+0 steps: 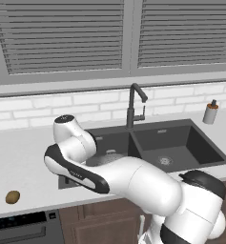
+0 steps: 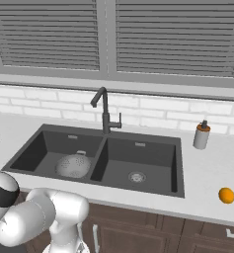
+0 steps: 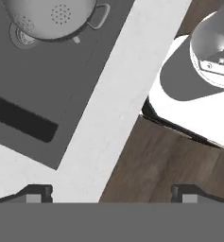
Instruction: Put the colander in the sink, put the kiwi, orange in the colander, and turn on the sink faucet and pour water over the colander.
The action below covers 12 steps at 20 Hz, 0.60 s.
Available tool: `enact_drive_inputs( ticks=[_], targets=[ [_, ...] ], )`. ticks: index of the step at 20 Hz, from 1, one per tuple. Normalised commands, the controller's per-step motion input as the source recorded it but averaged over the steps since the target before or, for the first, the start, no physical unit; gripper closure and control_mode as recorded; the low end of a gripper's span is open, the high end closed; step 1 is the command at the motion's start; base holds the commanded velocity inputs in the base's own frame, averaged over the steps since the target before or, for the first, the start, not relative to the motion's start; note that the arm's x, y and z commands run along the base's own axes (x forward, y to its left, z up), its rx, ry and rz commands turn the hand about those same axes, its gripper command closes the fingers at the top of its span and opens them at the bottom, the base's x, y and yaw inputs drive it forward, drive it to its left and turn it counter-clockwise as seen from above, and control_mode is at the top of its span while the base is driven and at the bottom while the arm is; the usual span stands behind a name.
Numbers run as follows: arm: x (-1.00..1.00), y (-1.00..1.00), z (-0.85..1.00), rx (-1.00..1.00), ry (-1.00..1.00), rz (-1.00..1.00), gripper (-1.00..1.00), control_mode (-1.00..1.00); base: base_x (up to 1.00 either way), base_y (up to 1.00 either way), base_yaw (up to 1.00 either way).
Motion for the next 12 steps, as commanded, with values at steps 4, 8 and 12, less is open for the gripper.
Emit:
enact_drive_inputs(
  ticks=[4,8,12],
  targets=[
    [0.0,0.6,0.0,-0.06,0.29,0.49,-1.0,-1.0,0.0,0.0,0.0],
    [0.0,0.45,0.0,-0.01,0.18,0.49,-1.0,-1.0,0.0,0.0,0.0],
    [0.0,0.57,-0.12,0.0,0.01,0.44,-1.0,-1.0,0.0,0.0,0.0]
  ],
)
